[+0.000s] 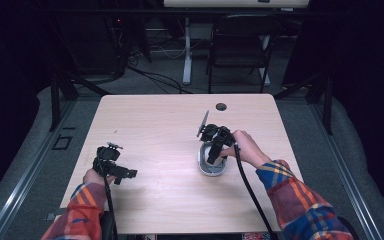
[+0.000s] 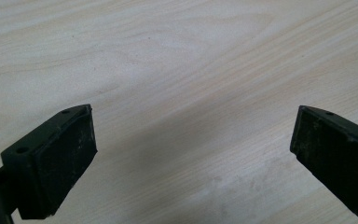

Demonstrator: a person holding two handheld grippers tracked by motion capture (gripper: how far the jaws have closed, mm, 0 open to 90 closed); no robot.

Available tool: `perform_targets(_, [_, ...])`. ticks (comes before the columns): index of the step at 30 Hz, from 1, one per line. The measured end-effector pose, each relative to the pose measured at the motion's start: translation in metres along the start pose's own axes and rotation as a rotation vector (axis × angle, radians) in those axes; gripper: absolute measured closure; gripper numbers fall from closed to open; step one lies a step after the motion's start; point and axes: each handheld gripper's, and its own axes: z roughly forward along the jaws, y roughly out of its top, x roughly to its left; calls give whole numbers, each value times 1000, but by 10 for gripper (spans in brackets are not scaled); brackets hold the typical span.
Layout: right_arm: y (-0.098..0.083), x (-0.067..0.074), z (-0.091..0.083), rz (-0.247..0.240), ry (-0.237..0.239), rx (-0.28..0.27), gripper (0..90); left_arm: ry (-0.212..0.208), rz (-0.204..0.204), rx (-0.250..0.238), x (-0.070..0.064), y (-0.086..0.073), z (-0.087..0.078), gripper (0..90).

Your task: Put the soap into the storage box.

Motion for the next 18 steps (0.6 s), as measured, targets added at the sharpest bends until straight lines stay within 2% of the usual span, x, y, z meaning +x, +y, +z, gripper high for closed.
perform_targets(11, [-31,-4,-17,33,-4,-60,209,1,1,1,-1,0,1,2])
perform_targets(18, [-48,-4,-24,34,-18,-57,156,-2,-2,0,-1,0,1,2])
